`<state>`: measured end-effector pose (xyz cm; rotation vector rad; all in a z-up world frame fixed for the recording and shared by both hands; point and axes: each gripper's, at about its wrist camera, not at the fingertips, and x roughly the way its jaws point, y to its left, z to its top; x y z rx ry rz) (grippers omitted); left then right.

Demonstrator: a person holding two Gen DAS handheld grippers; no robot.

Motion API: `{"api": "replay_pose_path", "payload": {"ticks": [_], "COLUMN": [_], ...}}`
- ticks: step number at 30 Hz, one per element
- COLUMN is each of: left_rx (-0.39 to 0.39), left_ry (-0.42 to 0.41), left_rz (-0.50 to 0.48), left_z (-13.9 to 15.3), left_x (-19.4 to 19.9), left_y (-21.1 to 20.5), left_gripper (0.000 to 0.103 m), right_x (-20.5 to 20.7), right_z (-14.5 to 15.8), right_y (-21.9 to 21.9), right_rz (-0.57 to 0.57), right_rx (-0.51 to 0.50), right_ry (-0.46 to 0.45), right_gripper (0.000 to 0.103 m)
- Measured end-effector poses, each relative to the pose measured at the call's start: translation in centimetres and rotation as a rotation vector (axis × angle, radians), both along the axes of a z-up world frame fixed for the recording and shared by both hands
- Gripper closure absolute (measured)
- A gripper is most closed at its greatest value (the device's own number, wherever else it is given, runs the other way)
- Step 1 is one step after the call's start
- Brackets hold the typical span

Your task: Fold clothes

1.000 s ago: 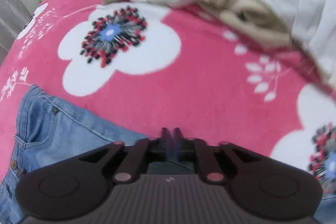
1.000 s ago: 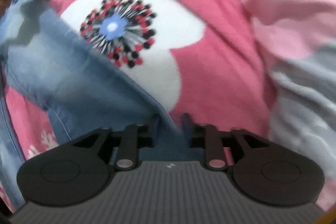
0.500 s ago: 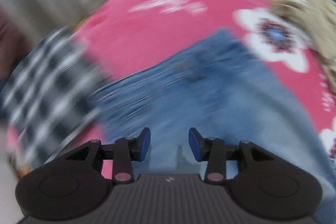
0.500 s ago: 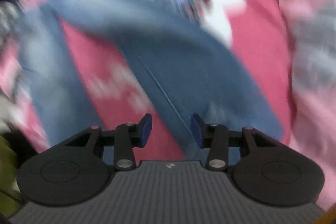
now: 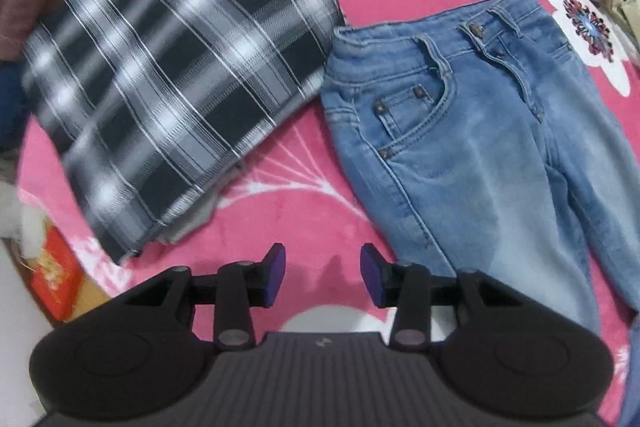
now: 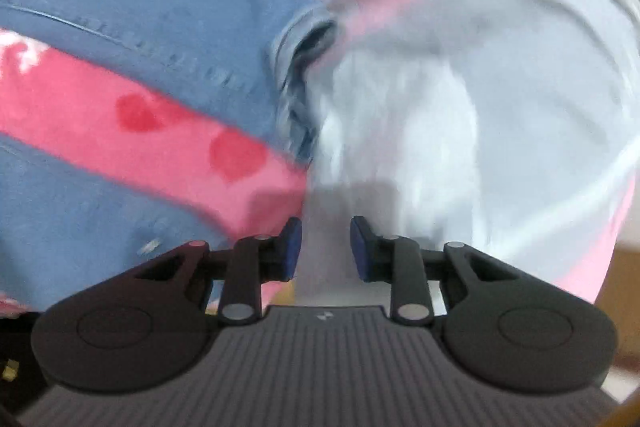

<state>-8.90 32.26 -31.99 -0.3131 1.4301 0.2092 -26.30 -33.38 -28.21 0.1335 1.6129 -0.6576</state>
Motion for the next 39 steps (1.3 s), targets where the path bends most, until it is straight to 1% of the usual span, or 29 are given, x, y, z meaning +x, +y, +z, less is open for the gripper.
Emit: {"api": "replay_pose_path", "payload": {"ticks": [2, 3, 4, 6, 7, 8, 9, 11, 12, 15, 17, 19, 22, 23, 24, 26, 27, 29, 31, 33, 35, 36, 37, 38, 39], "left_rx": [-0.055, -0.071, -0.086, -0.102, -0.098, -0.094, -0.068, -0.001, 0.021, 0.041, 0.047, 0.038, 0.038, 0.044, 0.054, 0.081, 0.098, 0.129, 0.163, 0.261, 0.282, 0.278, 0.272, 0.265, 0.268], "left_ry": [-0.002, -0.004, -0.006, -0.009, -0.010, -0.011, -0.004, 0.032, 0.045, 0.047, 0.048, 0.059, 0.087, 0.095, 0.100, 0.105, 0.104, 0.100, 0.111, 0.150, 0.180, 0.173, 0.160, 0.147, 0.133], "left_rz": [0.011, 0.012, 0.012, 0.004, -0.005, -0.014, -0.038, -0.108, -0.139, -0.205, -0.231, -0.236, -0.246, -0.256, -0.269, -0.297, -0.309, -0.331, -0.366, -0.407, -0.421, -0.425, -0.428, -0.431, -0.440], "left_z": [-0.3, -0.6, -1.0, -1.9, -2.4, -3.0, -3.6, -5.5, -6.1, -6.1, -5.8, -5.7, -5.8, -5.8, -5.7, -5.2, -4.9, -4.3, -4.3, -4.8, -5.0, -4.6, -3.9, -3.3, -2.5], "left_x": [-0.1, 0.1, 0.5, 1.5, 2.1, 2.8, 3.4, 4.2, 4.5, 4.7, 4.5, 4.4, 5.0, 5.2, 5.3, 5.5, 5.6, 5.6, 5.6, 5.4, 5.3, 5.1, 4.9, 4.8, 4.6], "left_y": [0.4, 0.5, 0.7, 0.8, 0.6, 0.4, 0.2, -0.8, -1.0, -1.4, -1.2, -0.7, -0.4, -0.5, -0.7, -1.2, -1.4, -1.7, -2.2, -2.7, -2.4, -2.3, -2.2, -2.2, -2.3], "left_gripper": [0.048, 0.047, 0.044, 0.043, 0.044, 0.047, 0.049, 0.050, 0.049, 0.049, 0.059, 0.064, 0.075, 0.081, 0.084, 0.099, 0.100, 0.101, 0.101, 0.102, 0.097, 0.093, 0.086, 0.081, 0.080], "right_x": [-0.4, -0.5, -0.3, 0.9, 1.7, 2.6, 3.0, 3.1, 2.8, 1.3, 0.1, -1.8, -4.6, -5.5, -6.4, -8.9, -10.1, -12.6, -14.6, -16.0, -17.0, -16.9, -16.4, -15.9, -14.9], "right_z": [1.2, 1.6, 1.8, 1.6, 1.4, 1.1, 1.3, 1.9, 2.0, 1.9, 1.1, 0.9, 0.2, 0.0, -0.3, -0.3, -0.3, -0.1, -0.6, -1.1, -1.5, -1.8, -2.0, -2.1, -1.9], "right_y": [2.8, 4.3, 5.9, 9.1, 10.8, 12.6, 14.1, 16.9, 17.5, 18.3, 18.3, 18.2, 18.3, 18.3, 18.3, 18.6, 18.7, 18.9, 19.1, 19.2, 19.1, 18.9, 18.7, 18.4, 17.8], "right_rz": [-0.023, -0.027, -0.028, -0.007, 0.019, 0.051, 0.081, 0.139, 0.146, 0.120, 0.070, 0.004, -0.126, -0.171, -0.216, -0.317, -0.368, -0.445, -0.498, -0.530, -0.548, -0.538, -0.516, -0.490, -0.460], "right_rx": [0.098, 0.143, 0.187, 0.257, 0.283, 0.305, 0.316, 0.328, 0.321, 0.274, 0.230, 0.207, 0.182, 0.173, 0.165, 0.157, 0.153, 0.144, 0.133, 0.127, 0.121, 0.115, 0.108, 0.099, 0.092], "right_ry": [-0.107, -0.154, -0.190, -0.219, -0.224, -0.227, -0.234, -0.253, -0.245, -0.188, -0.132, -0.106, -0.102, -0.101, -0.101, -0.114, -0.121, -0.121, -0.116, -0.108, -0.096, -0.090, -0.095, -0.104, -0.133], "right_gripper": [0.075, 0.075, 0.075, 0.075, 0.075, 0.075, 0.075, 0.075, 0.075, 0.076, 0.076, 0.076, 0.077, 0.077, 0.077, 0.077, 0.077, 0.077, 0.077, 0.077, 0.077, 0.077, 0.077, 0.077, 0.077]}}
